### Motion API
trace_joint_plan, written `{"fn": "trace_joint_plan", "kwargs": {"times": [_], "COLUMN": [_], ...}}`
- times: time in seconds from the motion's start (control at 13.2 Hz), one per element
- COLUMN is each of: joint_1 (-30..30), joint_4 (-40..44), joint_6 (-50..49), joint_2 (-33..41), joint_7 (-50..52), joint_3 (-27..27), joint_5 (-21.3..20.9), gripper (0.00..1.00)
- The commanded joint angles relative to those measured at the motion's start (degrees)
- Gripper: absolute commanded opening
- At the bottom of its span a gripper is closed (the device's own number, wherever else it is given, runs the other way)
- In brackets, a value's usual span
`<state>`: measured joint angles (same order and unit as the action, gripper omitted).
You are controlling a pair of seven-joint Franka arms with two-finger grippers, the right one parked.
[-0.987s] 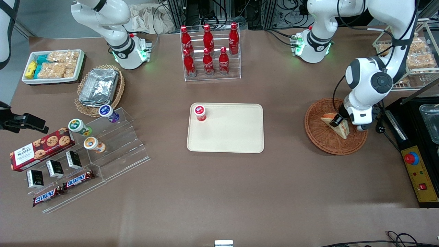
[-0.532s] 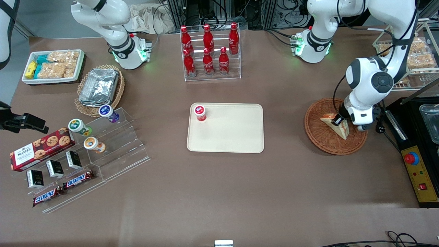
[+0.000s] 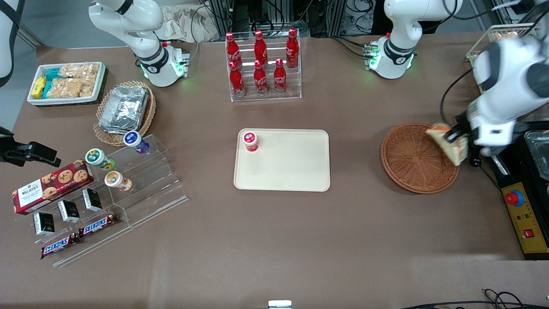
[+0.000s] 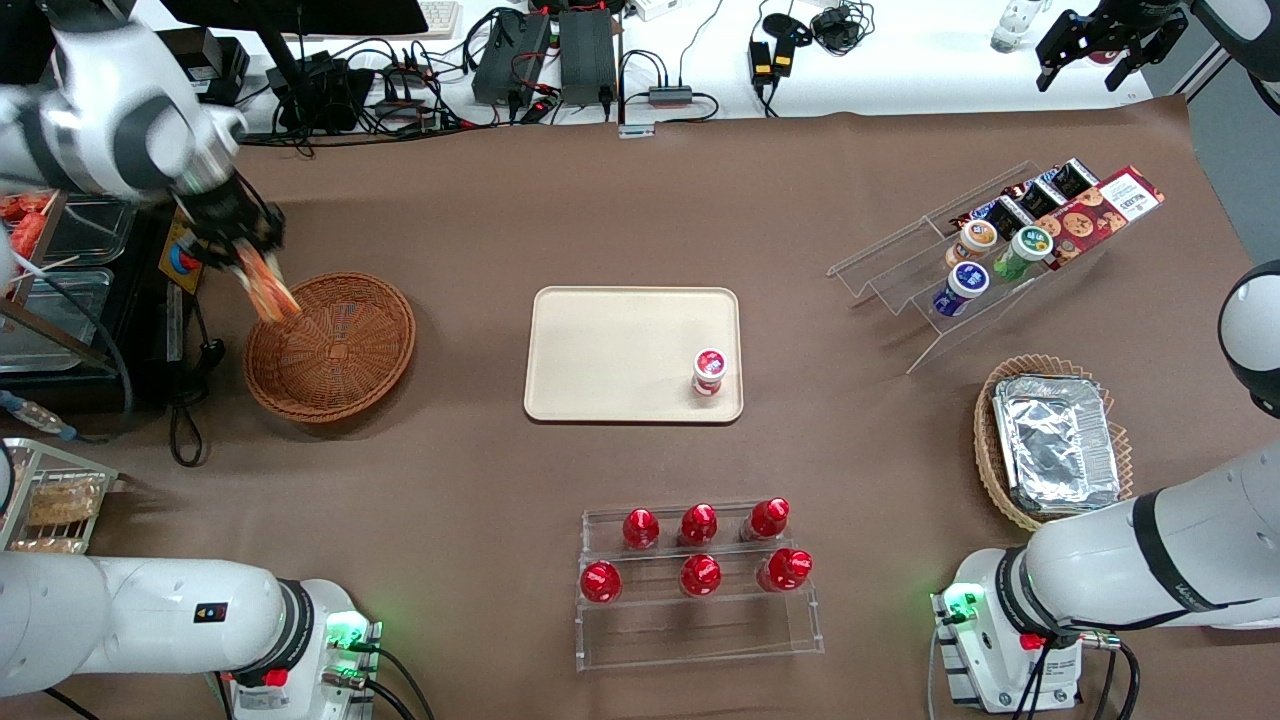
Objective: Place sandwich from basket to tray
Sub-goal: 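Lift the sandwich out of the basket and carry it toward the tray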
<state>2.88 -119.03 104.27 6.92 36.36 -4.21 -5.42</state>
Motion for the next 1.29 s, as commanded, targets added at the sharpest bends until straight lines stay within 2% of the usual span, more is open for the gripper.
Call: {"fn": "trace_joint_plan", "kwargs": {"times": [0.0, 0.15, 0.38, 0.53, 0.68, 0.84, 1.22], "joint_1": [-0.06, 0.28, 0.29, 0.11, 0.20, 0.64, 0.73], "joint_4": [13.18, 18.55, 25.15, 26.40, 25.79, 20.98, 2.25], "joint_6": [-11.69, -15.75, -17.34, -16.91, -15.59, -9.30, 19.08], "joint_2": [-1.56, -1.38, -1.64, -2.00, -3.22, -3.67, -6.90], "joint_7": [-7.68, -11.29, -14.74, -13.51, -13.33, -12.55, -5.16], "joint_3": [0.16, 0.95, 9.89, 14.29, 19.56, 22.73, 32.84], "joint_5": [0.40, 3.20, 6.64, 11.38, 11.40, 11.57, 11.22], "gripper": [0.00, 0.00, 0.00, 0.00, 0.00, 0.00, 0.00]}}
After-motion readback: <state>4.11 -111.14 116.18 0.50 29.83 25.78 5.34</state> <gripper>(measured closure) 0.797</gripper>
